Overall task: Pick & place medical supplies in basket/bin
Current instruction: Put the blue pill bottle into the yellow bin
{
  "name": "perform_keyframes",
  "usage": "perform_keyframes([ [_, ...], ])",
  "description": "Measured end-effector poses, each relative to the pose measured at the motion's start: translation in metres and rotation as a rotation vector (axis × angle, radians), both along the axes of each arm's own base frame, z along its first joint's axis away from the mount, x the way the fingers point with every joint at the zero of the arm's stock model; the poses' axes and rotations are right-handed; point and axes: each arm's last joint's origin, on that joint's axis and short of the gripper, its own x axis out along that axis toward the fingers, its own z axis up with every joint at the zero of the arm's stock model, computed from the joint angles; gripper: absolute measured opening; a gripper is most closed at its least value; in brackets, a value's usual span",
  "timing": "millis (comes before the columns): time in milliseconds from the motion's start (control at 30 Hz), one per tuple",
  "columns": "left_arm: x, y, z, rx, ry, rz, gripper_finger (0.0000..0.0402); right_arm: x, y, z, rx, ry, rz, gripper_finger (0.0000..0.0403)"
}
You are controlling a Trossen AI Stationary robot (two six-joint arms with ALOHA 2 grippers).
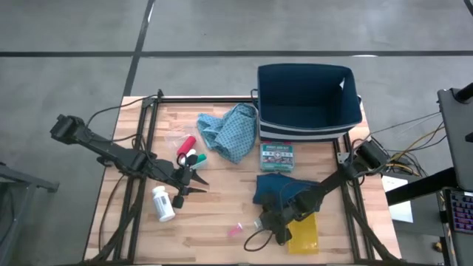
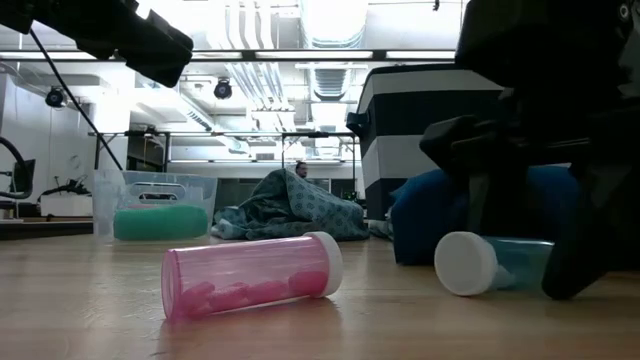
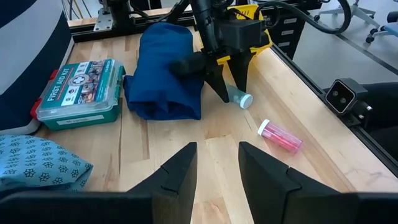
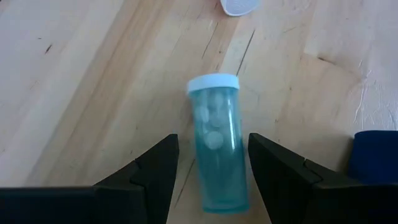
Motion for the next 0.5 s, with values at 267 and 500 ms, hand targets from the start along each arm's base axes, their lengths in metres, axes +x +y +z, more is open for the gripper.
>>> perform_keyframes([
  [267, -0.0001, 0.0000, 0.0001, 0.000, 0.000, 0.000, 0.0120, -0.0005, 0.0000, 0.0024, -0.001, -0.007, 0.007, 0.0167],
  [500, -0.0001, 0.0000, 0.0001, 0.000, -0.001, 0.000, 0.0120, -0.0007, 0.0001, 0.0023, -0.001, -0.007, 0.008, 0.0127],
])
